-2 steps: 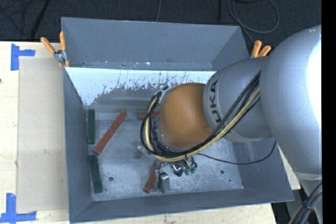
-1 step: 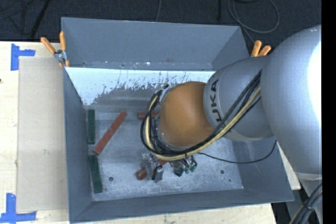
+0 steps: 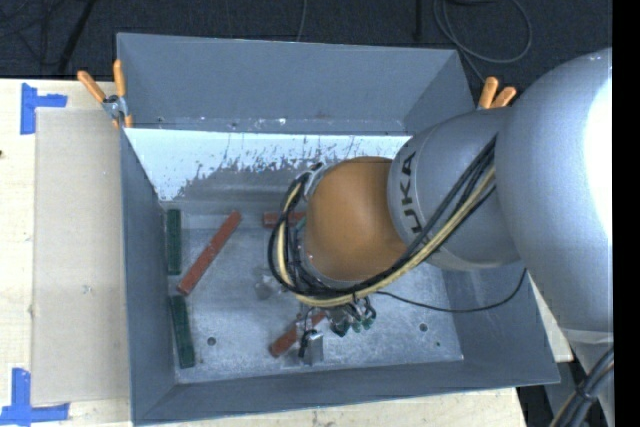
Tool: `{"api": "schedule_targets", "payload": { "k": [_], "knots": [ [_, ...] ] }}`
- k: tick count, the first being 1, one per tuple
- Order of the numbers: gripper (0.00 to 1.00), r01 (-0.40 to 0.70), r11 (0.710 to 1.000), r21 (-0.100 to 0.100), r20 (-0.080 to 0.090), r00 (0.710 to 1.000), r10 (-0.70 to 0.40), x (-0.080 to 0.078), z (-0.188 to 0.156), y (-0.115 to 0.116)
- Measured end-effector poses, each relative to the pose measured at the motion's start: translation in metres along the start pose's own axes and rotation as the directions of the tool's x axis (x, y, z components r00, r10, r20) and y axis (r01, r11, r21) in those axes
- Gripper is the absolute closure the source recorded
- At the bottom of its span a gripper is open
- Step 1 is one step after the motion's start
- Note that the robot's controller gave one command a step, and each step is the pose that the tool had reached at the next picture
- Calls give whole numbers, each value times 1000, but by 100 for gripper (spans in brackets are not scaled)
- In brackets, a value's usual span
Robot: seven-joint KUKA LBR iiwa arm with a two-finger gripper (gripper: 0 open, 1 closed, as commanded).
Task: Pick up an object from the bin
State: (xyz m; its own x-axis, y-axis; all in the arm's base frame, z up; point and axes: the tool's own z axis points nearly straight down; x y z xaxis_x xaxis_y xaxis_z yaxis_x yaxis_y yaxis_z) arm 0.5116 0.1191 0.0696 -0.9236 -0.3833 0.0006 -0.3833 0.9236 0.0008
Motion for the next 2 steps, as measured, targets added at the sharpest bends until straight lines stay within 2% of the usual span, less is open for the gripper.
{"api": "schedule_targets", "payload": {
  "k": [1,2],
  "knots": [
    [100,-1,1000,0,0,1000,1,0,0,0],
    [100,29,1000,2,7,1000,-29,32,-155,15]
  ]
}}
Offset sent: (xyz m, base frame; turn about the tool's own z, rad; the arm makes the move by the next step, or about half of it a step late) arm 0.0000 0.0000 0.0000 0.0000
